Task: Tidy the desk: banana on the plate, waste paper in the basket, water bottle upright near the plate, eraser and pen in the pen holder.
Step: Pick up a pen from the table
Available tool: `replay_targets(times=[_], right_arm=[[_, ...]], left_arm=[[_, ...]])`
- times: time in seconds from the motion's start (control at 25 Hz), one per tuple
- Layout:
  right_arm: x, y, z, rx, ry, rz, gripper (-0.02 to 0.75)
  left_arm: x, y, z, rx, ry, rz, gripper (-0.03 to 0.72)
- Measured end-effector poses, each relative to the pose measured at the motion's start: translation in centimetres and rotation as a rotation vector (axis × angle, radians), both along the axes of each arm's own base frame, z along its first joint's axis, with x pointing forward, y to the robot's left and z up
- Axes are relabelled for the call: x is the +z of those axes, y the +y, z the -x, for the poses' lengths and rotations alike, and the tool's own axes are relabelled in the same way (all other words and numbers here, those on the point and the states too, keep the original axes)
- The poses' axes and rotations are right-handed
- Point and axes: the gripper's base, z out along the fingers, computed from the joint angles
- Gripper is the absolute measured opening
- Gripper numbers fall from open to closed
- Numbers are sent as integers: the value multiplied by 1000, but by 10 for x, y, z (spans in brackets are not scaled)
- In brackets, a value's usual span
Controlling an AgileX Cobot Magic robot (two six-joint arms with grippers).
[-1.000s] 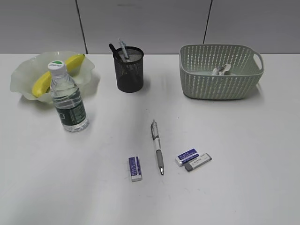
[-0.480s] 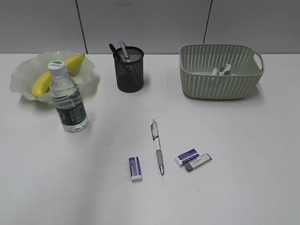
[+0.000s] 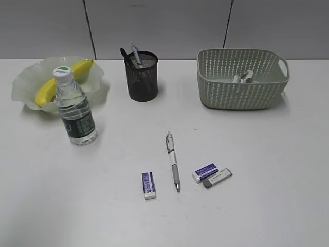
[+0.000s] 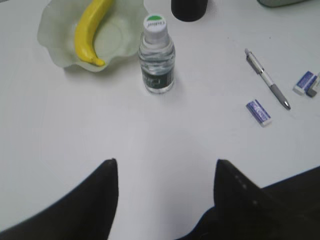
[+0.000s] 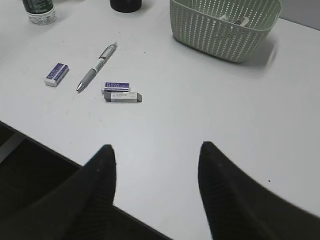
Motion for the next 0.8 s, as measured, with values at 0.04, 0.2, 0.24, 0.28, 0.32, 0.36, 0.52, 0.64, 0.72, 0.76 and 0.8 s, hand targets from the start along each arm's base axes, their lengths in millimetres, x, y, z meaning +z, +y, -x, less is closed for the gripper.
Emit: replay_targets(times=[0.04,0.2,0.24,0.28,0.32,0.36,0.52,0.64,0.72,0.76,0.8], right_arm=[[0,0,0,-1,0,1,426],[0,0,0,-1,0,1,425],[0,0,0,-1,0,1,425],[0,0,0,-1,0,1,425],[0,0,0,-1,0,1,425],[0,0,0,-1,0,1,425],[1,0,0,-1,-5,-1,425],[8,2,-3,1,-26,-14,425],[17,7,-10,11,-46,-6,425],[21,10,-16,21,-48,16,425],[25,15,-23,33,-48,42,425]], left_arm=[[-11,6,10,-3,0,4,451],[-51,31,53,-24,-44,81,439],[-61,37,63,-31,-62,107,437],[-69,43,73,-35,-84,131,435],[-76,48,80,-38,-109,150,435],[-84,53,88,-41,-136,169,435],[-104,66,109,-84,-240,201,435],[-105,64,110,-121,-247,187,433],[-104,61,108,-153,-268,184,428],[-105,60,106,-163,-285,184,424],[-107,59,104,-167,-295,184,420]])
